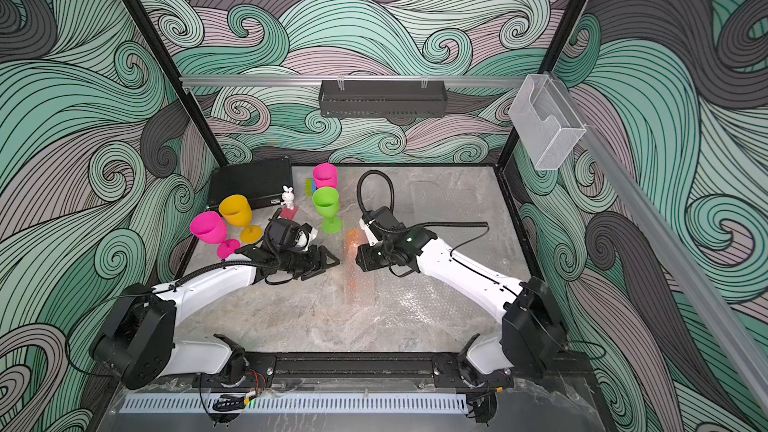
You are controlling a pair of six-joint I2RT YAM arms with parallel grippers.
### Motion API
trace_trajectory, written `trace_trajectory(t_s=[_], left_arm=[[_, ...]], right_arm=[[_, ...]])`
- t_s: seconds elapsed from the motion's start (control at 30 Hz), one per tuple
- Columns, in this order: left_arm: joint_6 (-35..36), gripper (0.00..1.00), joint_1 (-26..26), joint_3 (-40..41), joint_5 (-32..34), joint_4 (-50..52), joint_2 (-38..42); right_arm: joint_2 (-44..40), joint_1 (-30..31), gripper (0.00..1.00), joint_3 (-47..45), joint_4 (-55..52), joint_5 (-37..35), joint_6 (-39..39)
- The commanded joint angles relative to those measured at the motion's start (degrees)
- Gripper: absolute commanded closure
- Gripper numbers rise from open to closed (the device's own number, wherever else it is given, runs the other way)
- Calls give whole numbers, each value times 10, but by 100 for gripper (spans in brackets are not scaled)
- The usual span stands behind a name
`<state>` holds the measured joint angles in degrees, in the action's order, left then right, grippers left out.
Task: Unpack wine glasses from bubble wrap
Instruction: Move the bubble wrap to the center of the board, then unwrap the bubble wrap at the center of the board.
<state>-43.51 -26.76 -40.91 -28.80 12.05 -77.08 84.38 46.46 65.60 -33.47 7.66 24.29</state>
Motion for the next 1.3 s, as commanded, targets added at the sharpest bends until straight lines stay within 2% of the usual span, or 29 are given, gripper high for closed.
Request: trace_trajectory(t_s=[0.0,0.23,0.37,0.73,1.0,1.1,1.27], left_arm=[[10,37,5,-13,18,24,19],[12,37,17,-5,-3,13,17],[15,38,17,-15,-24,7,-4],[-2,38,13,-27,-68,-41,-63],[-9,38,6,-36,-73,-56,-93],[-10,39,4,-39,-73,-59,-100],[-11,39,-5,-53,-76,-63,-113]], right_arm=[[28,27,56,43,-41,-87,-24],[95,36,57,80,-63,-122,-23],[121,36,58,95,-66,-116,-31],[118,38,57,90,-60,-93,-30],[120,45,57,77,-56,-76,-26],[121,45,62,71,-54,-73,-25],[117,45,80,62,-54,-77,-23]])
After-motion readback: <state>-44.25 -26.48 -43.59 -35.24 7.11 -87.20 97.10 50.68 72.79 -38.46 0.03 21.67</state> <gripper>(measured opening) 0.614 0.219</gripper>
